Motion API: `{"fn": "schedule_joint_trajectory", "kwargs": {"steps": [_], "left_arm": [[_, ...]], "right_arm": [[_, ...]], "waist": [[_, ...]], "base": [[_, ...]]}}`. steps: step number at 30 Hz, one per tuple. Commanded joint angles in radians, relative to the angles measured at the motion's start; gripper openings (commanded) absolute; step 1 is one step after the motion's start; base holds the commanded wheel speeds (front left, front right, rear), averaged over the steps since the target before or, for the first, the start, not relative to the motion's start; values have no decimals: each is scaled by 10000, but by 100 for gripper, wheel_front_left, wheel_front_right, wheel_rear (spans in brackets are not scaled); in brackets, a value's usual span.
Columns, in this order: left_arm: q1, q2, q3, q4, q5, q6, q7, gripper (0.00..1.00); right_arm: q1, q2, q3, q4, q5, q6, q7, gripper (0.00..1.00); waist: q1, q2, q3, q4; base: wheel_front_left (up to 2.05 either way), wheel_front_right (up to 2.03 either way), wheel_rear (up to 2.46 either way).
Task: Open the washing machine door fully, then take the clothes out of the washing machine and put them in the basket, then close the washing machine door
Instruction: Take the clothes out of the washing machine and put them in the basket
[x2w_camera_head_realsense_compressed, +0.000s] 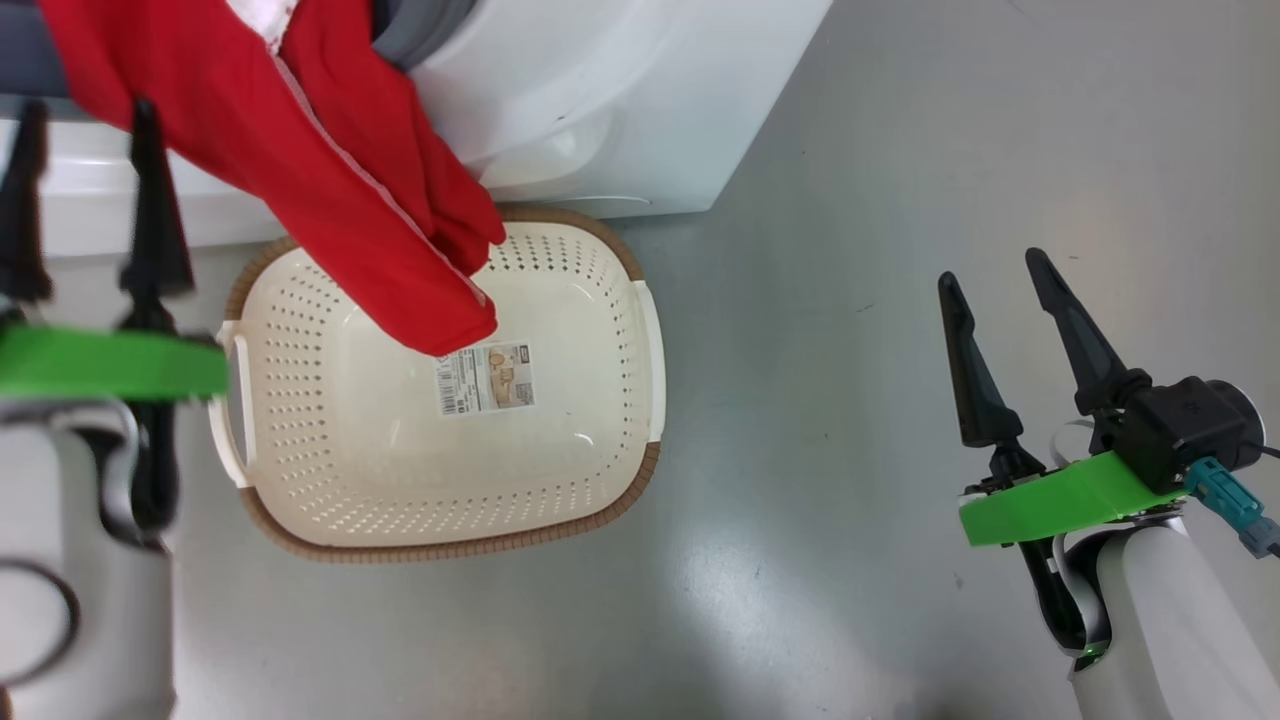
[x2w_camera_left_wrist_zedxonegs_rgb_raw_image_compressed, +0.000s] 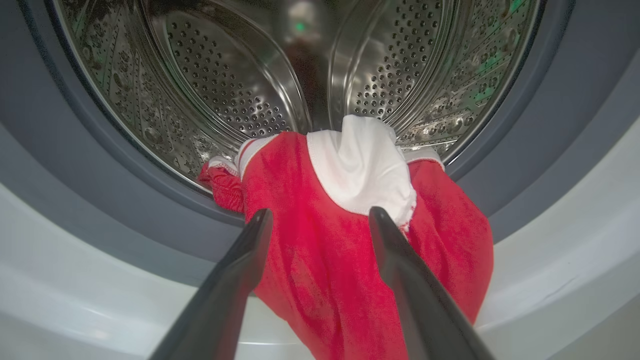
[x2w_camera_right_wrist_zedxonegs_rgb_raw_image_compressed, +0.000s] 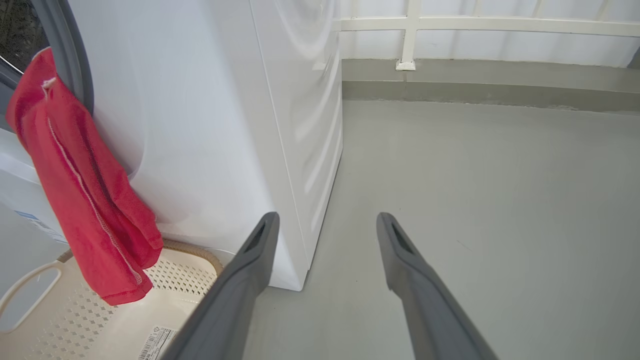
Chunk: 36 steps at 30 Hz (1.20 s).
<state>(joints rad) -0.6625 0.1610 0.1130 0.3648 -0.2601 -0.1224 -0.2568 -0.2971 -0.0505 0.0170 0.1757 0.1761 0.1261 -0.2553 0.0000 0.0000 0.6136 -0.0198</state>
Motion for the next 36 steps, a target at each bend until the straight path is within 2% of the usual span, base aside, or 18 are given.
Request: {"fn": "schedule_joint_trajectory", "kwargs": {"steps": [1, 16, 28, 34, 35, 36], "left_arm": [[-364, 530, 306, 155, 184, 113, -49, 100], [-3897, 1108, -318, 4534, 759, 291, -32, 100], [-5588, 1435, -603, 7089, 773, 227, 11, 100], [-6065, 1464, -833, 7901, 786, 132, -7, 100], [-6103, 1460, -877, 7993, 791, 114, -11, 91], [-6134, 1456, -911, 8080, 784, 97, -15, 74]], "right_arm": [[-6, 3, 278, -182, 67, 46, -65, 100], [-102, 3, 457, -185, 238, 46, -65, 100], [-122, 3, 572, -209, 341, 46, -65, 100], [-151, 3, 627, -220, 392, 46, -65, 100], [-150, 3, 629, -221, 402, 46, -65, 100], [-149, 3, 631, -221, 411, 46, -65, 100]], "waist": [[0, 0, 15, -38], [0, 0, 179, -222], [0, 0, 299, -420], [0, 0, 347, -512], [0, 0, 347, -526], [0, 0, 346, -538]], "base": [[0, 0, 0], [0, 0, 0], [0, 0, 0], [0, 0, 0], [0, 0, 0], [0, 0, 0]]}}
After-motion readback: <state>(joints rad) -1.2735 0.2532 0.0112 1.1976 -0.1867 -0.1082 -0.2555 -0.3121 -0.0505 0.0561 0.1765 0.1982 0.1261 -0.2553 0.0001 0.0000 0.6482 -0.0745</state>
